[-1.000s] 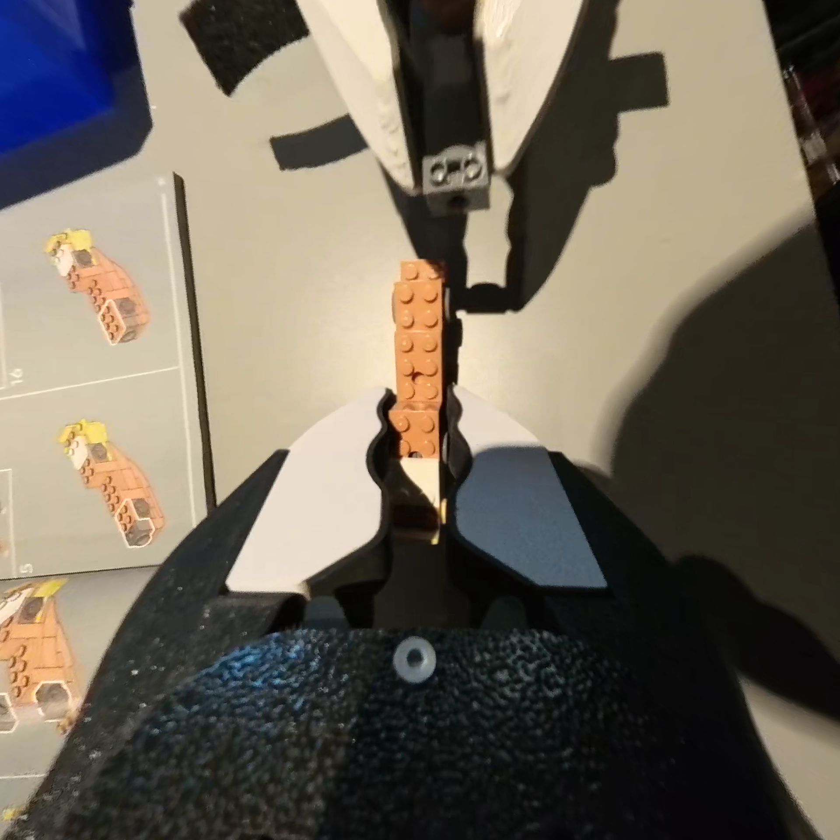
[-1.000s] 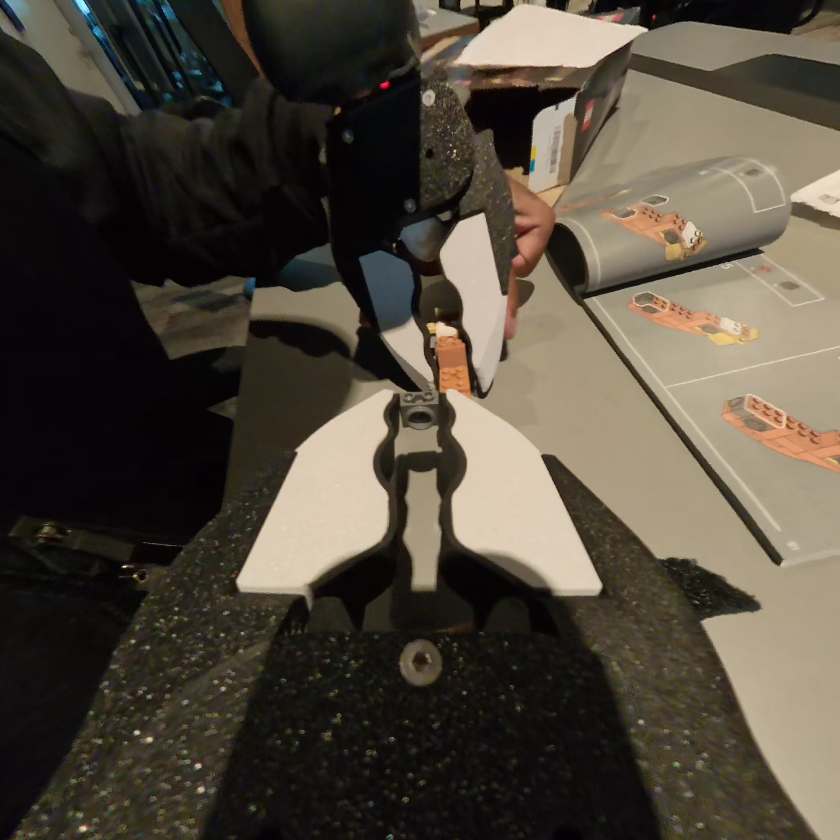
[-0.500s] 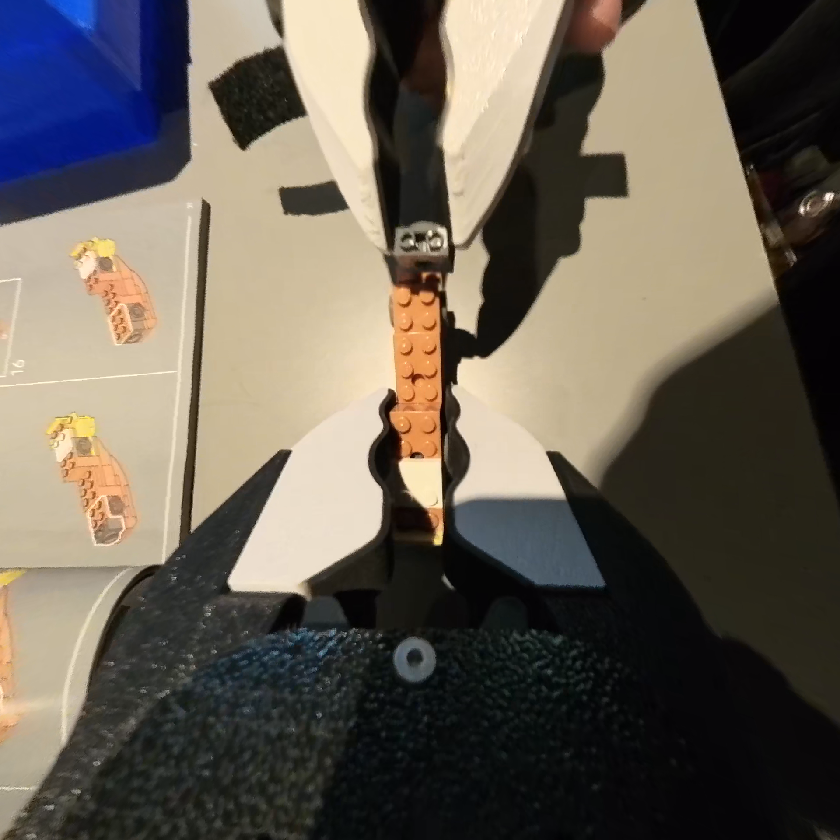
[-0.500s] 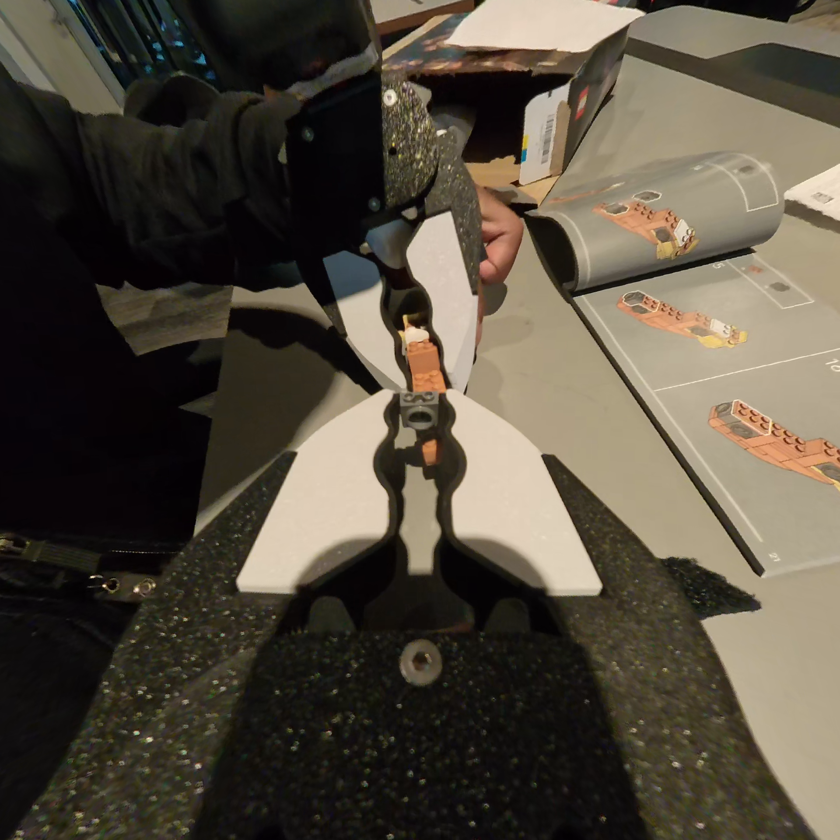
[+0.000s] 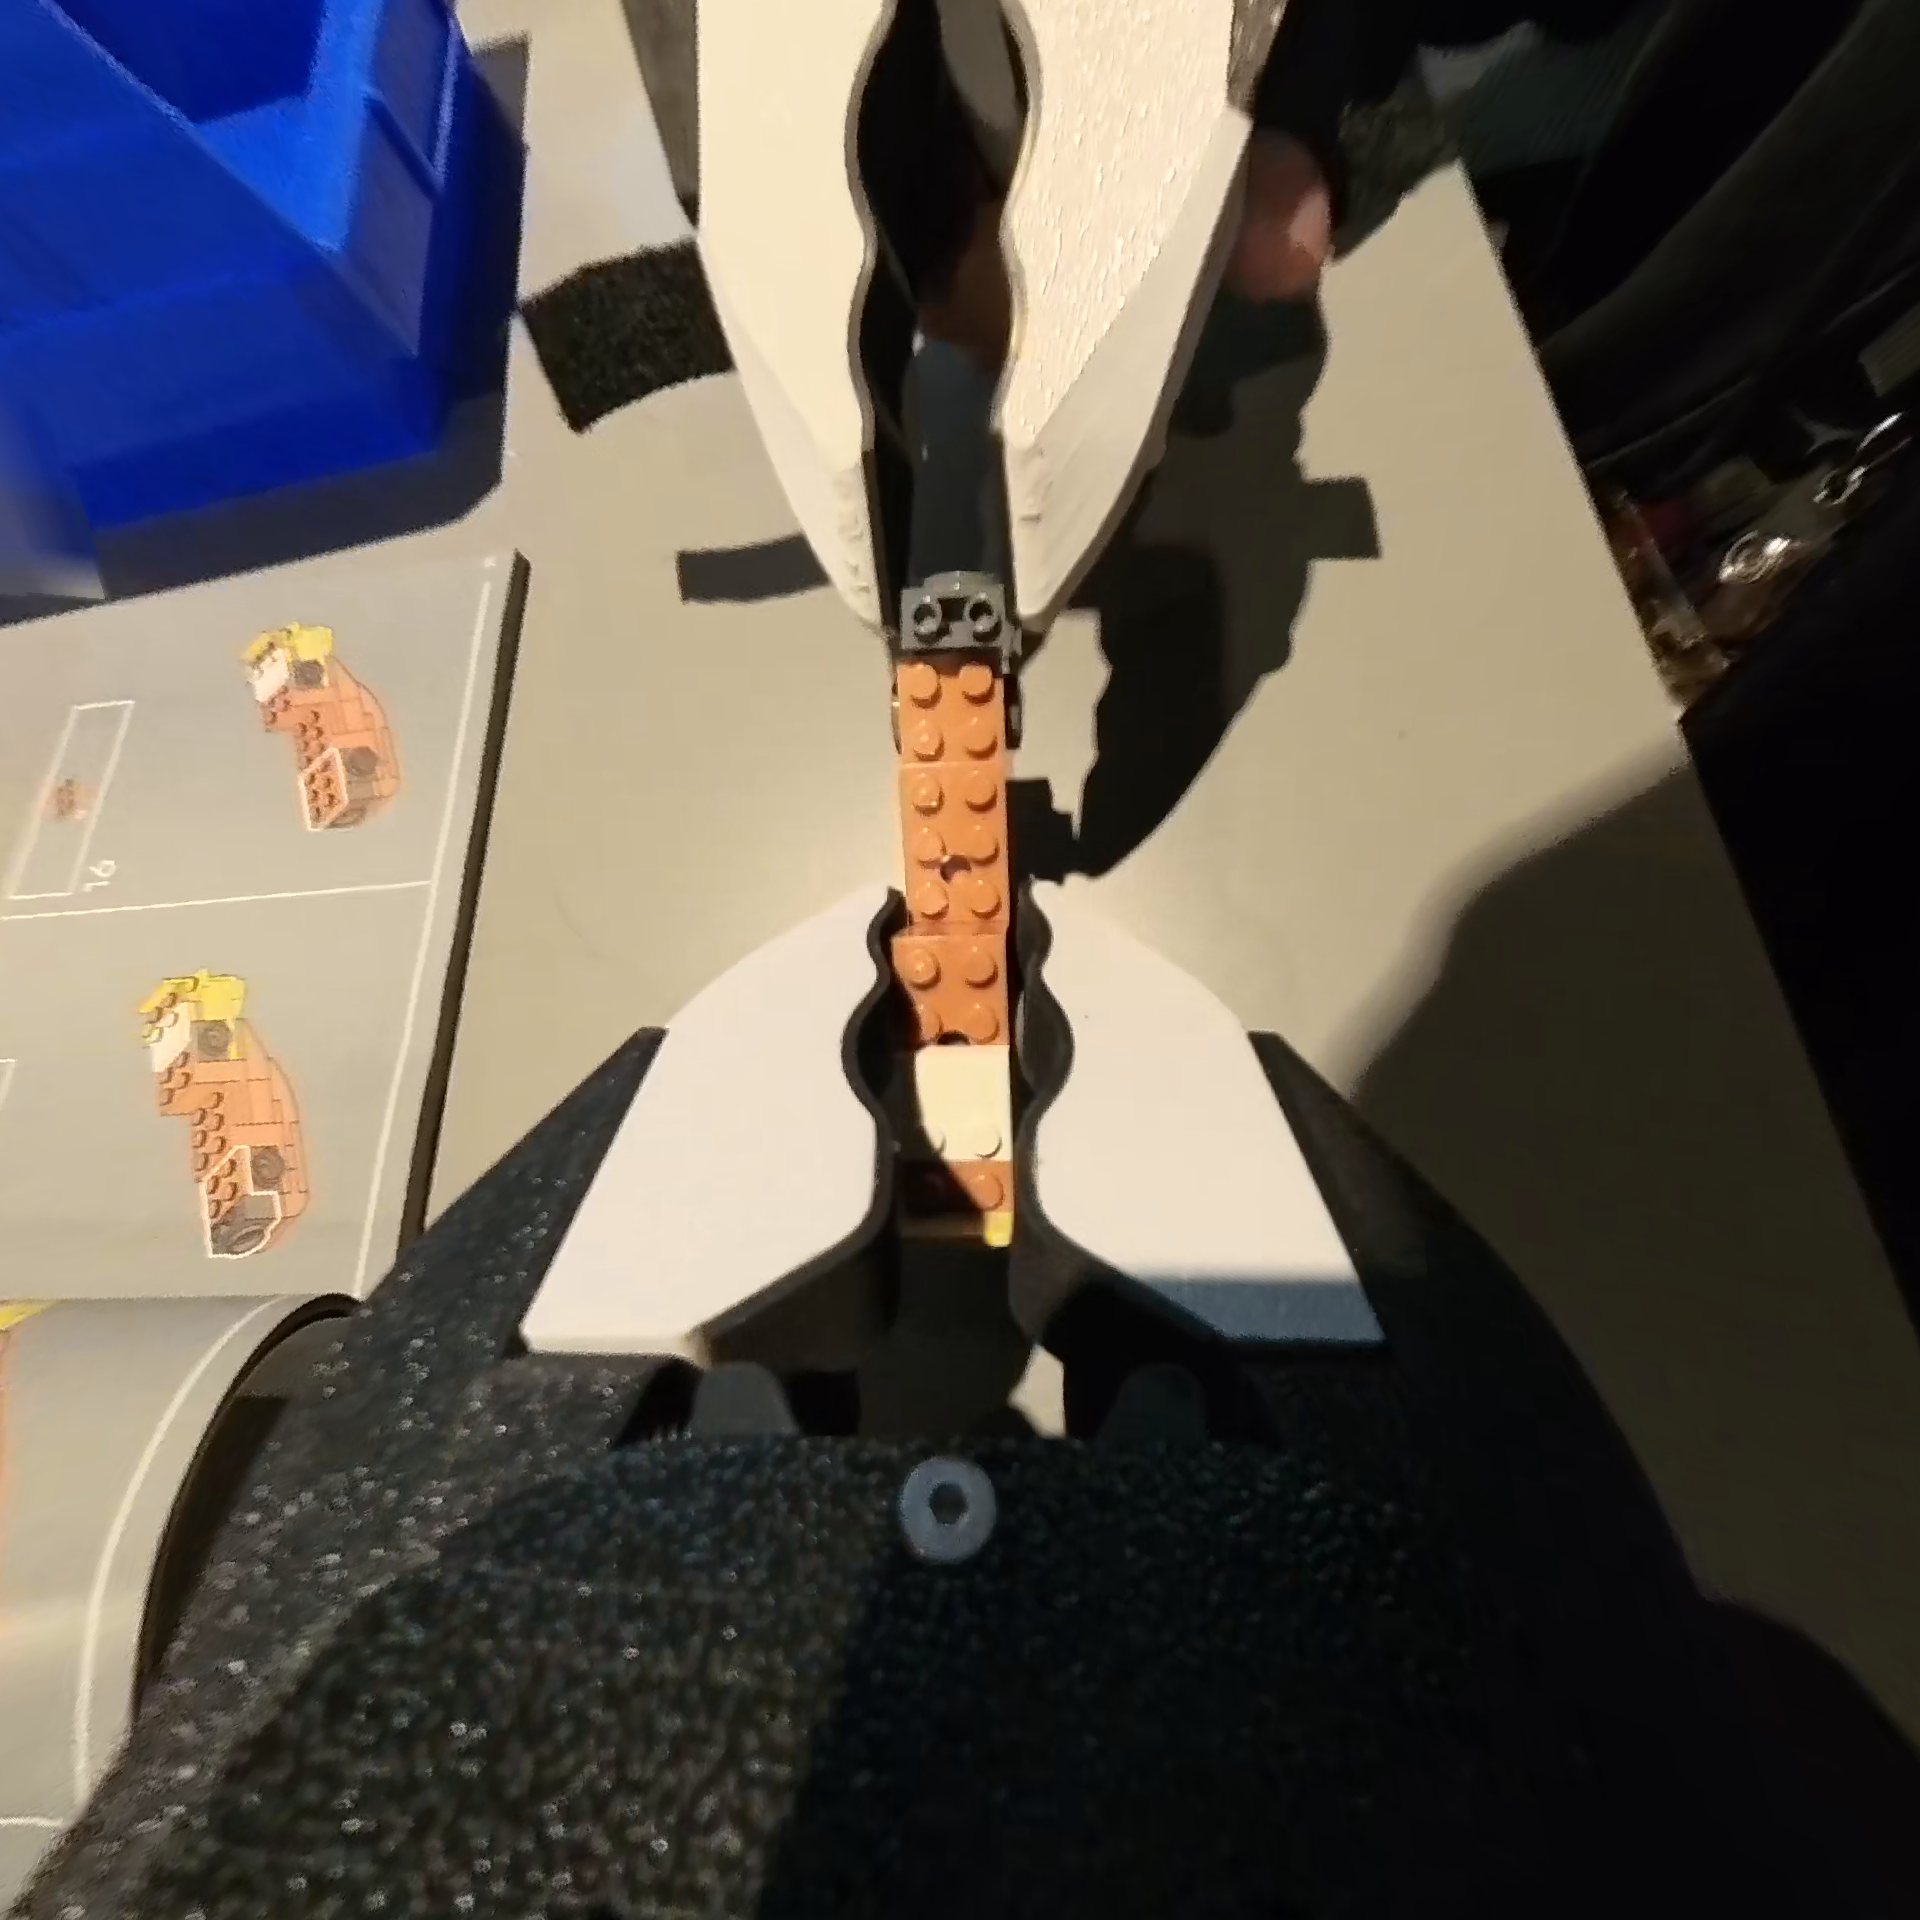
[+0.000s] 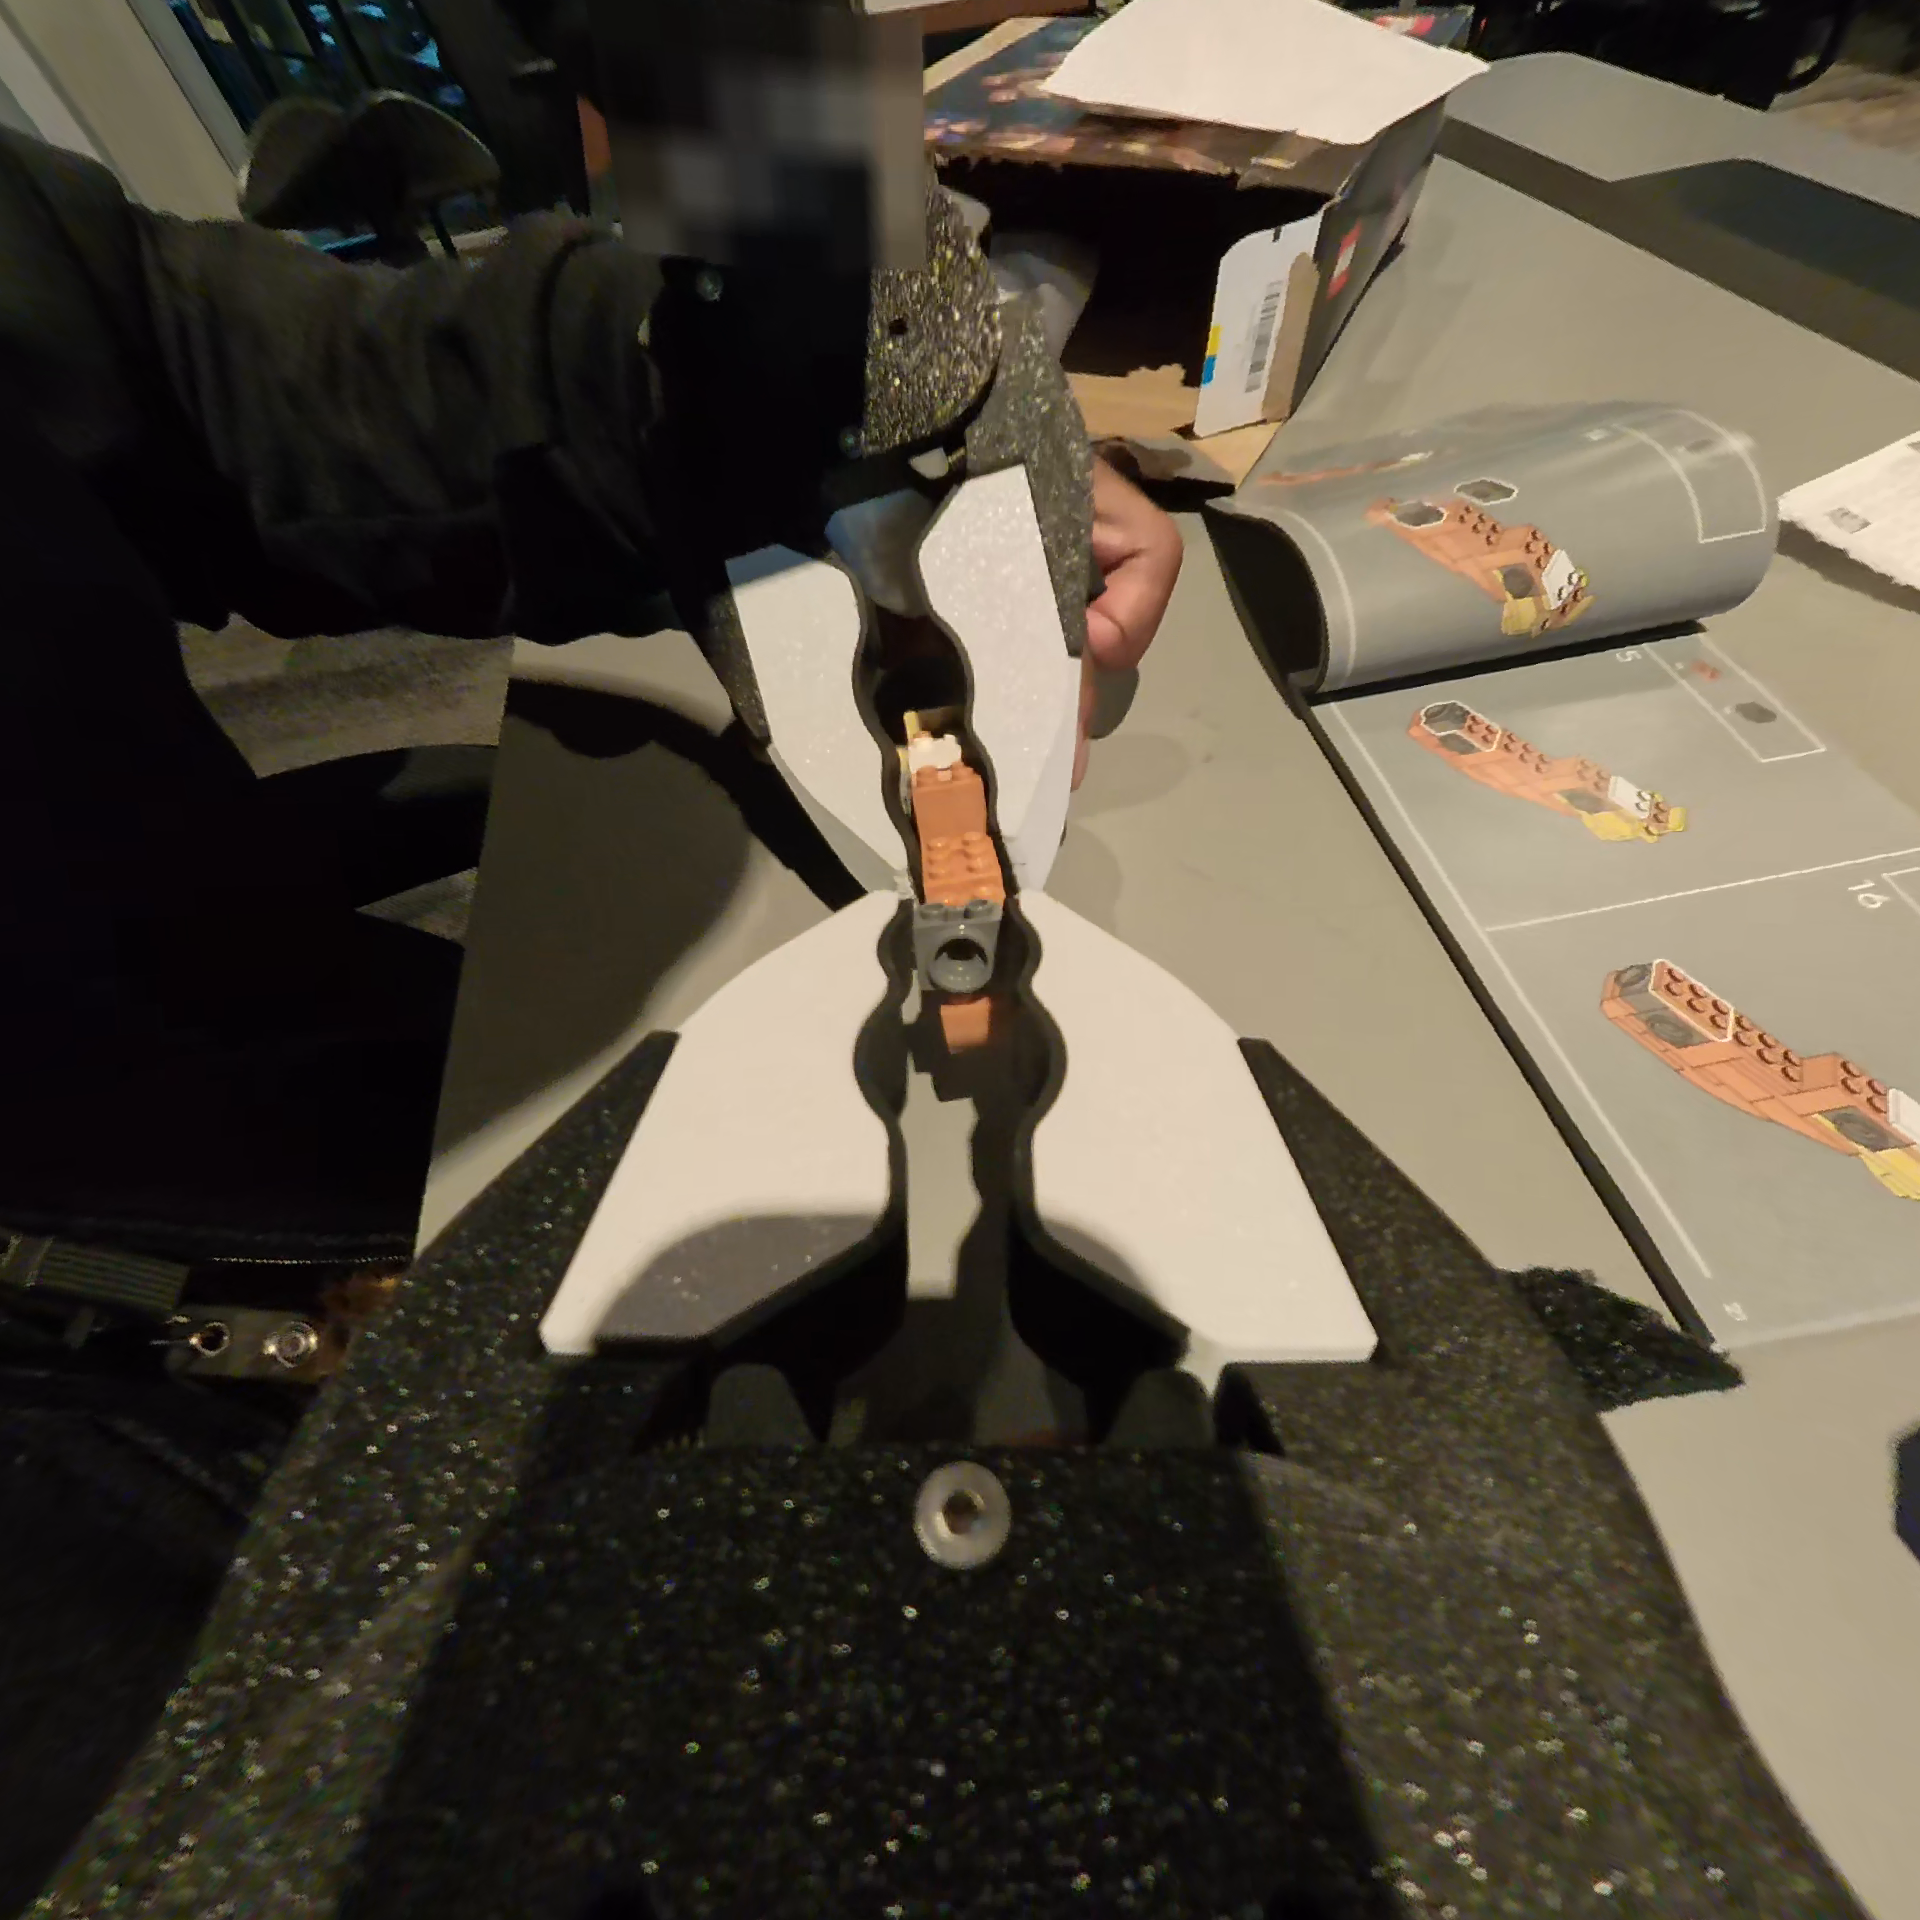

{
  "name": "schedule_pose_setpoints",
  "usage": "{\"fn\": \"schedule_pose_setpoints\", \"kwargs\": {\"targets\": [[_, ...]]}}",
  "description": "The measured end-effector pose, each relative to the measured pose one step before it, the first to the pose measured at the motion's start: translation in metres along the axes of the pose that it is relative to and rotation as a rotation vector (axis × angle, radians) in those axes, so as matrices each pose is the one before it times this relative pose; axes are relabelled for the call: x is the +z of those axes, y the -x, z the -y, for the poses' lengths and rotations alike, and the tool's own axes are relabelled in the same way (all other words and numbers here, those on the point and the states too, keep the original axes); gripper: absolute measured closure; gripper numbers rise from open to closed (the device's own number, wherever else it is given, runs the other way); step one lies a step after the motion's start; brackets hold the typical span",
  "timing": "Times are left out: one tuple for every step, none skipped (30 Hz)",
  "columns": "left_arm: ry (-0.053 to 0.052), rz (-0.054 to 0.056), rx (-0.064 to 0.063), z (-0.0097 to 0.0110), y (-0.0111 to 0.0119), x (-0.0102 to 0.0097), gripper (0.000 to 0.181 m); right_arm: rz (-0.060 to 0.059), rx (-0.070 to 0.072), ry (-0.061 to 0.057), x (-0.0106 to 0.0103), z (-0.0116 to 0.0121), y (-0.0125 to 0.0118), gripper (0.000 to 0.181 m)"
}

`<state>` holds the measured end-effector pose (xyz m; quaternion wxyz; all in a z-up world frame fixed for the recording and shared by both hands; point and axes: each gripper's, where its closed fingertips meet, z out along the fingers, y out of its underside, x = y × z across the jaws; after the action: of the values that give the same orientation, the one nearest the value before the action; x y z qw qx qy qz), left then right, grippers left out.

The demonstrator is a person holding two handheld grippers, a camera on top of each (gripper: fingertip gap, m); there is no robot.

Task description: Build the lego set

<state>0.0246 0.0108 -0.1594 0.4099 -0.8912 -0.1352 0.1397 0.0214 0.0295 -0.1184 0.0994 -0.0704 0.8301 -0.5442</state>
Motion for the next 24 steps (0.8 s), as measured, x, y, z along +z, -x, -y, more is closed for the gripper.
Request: {"fn": "schedule_pose_setpoints", "kwargs": {"targets": [[-0.0188, -0.0033, -0.0056, 0.00197, -0.00010, -0.00120, 0.162, 0.0017, 0.0021, -0.0050, -0.00073, 0.00056, -0.00008, 0.166], [-0.0177, -0.0025, -0.0050, 0.00190, 0.00013, -0.00125, 0.162, 0.0005, 0.0013, -0.0040, -0.00063, 0.00039, -0.00013, 0.166], [-0.0179, -0.0023, -0.0014, 0.00198, 0.00000, -0.00132, 0.162, 0.0008, 0.0003, -0.0061, -0.00073, 0.00077, -0.00010, 0.166], [-0.0180, -0.0034, -0.0010, 0.00193, -0.00019, -0.00113, 0.162, 0.0042, 0.0009, -0.0097, -0.00074, 0.00135, 0.00046, 0.165], [-0.0177, -0.0048, -0.0047, 0.00202, -0.00035, -0.00081, 0.162, 0.0066, 0.0036, -0.0130, -0.00079, 0.00173, 0.00062, 0.165], [-0.0141, -0.0048, -0.0064, 0.00151, -0.00039, -0.00044, 0.162, 0.0062, 0.0053, -0.0134, -0.00075, 0.00184, 0.00039, 0.165], [-0.0085, -0.0014, -0.0025, 0.00085, 0.00004, -0.00008, 0.162, 0.0044, 0.0051, -0.0094, -0.00059, 0.00099, 0.00002, 0.165], [-0.0007, 0.0013, 0.0006, -0.00013, 0.00019, 0.00045, 0.162, 0.0018, 0.0048, -0.0031, -0.00030, -0.00008, -0.00044, 0.165], [0.0043, -0.0012, 0.0018, -0.00068, -0.00025, 0.00058, 0.162, -0.0002, 0.0035, 0.0022, -0.00007, -0.00110, -0.00065, 0.165], [0.0012, -0.0018, 0.0023, -0.00040, -0.00041, 0.00059, 0.162, -0.0008, 0.0018, 0.0024, -0.00008, -0.00118, -0.00044, 0.165], [-0.0046, -0.0020, -0.0005, 0.00049, -0.00036, 0.00051, 0.162, 0.0005, 0.0020, -0.0018, -0.00027, -0.00040, -0.00011, 0.165], [-0.0100, -0.0026, -0.0037, 0.00107, -0.00038, 0.00019, 0.162, 0.0033, 0.0034, -0.0065, -0.00052, 0.00065, 0.00042, 0.165], [-0.0142, -0.0041, -0.0071, 0.00172, -0.00032, -0.00002, 0.162, 0.0040, 0.0046, -0.0103, -0.00090, 0.00158, 0.00047, 0.165], [-0.0142, -0.0017, -0.0064, 0.00178, 0.00011, -0.00052, 0.162, 0.0032, 0.0052, -0.0117, -0.00100, 0.00209, 0.00008, 0.165], [-0.0151, 0.0012, -0.0030, 0.00219, 0.00052, -0.00084, 0.162, 0.0027, 0.0058, -0.0123, -0.00107, 0.00217, -0.00001, 0.165], [-0.0161, 0.0006, -0.0032, 0.00225, 0.00049, -0.00093, 0.162, 0.0029, 0.0062, -0.0130, -0.00110, 0.00248, -0.00001, 0.165], [-0.0139, 0.0004, -0.0039, 0.00193, 0.00035, -0.00058, 0.162, 0.0031, 0.0057, -0.0123, -0.00102, 0.00235, -0.00004, 0.165], [-0.0117, 0.0002, -0.0037, 0.00180, 0.00013, -0.00052, 0.162, 0.0026, 0.0043, -0.0104, -0.00085, 0.00216, 0.00014, 0.165], [-0.0119, 0.0004, -0.0033, 0.00184, 0.00011, -0.00030, 0.162, 0.0015, 0.0019, -0.0083, -0.00076, 0.00179, 0.00017, 0.165], [-0.0102, 0.0009, -0.0017, 0.00153, 0.00002, -0.00023, 0.162, 0.0008, -0.0008, -0.0071, -0.00063, 0.00165, 0.00025, 0.165], [-0.0092, 0.0017, 0.0004, 0.00139, 0.00000, -0.00016, 0.162, -0.0007, -0.0022, -0.0053, -0.00045, 0.00144, 0.00029, 0.165], [-0.0072, 0.0022, 0.0002, 0.00104, 0.00014, -0.00022, 0.162, -0.0021, -0.0030, -0.0032, -0.00036, 0.00121, 0.00019, 0.165], [-0.0068, 0.0037, 0.0018, 0.00106, 0.00018, -0.00016, 0.162, -0.0029, -0.0034, -0.0015, -0.00030, 0.00090, 0.00019, 0.165], [-0.0082, 0.0042, 0.0027, 0.00116, 0.00022, -0.00030, 0.162, -0.0036, -0.0042, -0.0015, -0.00029, 0.00121, 0.00006, 0.165]]}}
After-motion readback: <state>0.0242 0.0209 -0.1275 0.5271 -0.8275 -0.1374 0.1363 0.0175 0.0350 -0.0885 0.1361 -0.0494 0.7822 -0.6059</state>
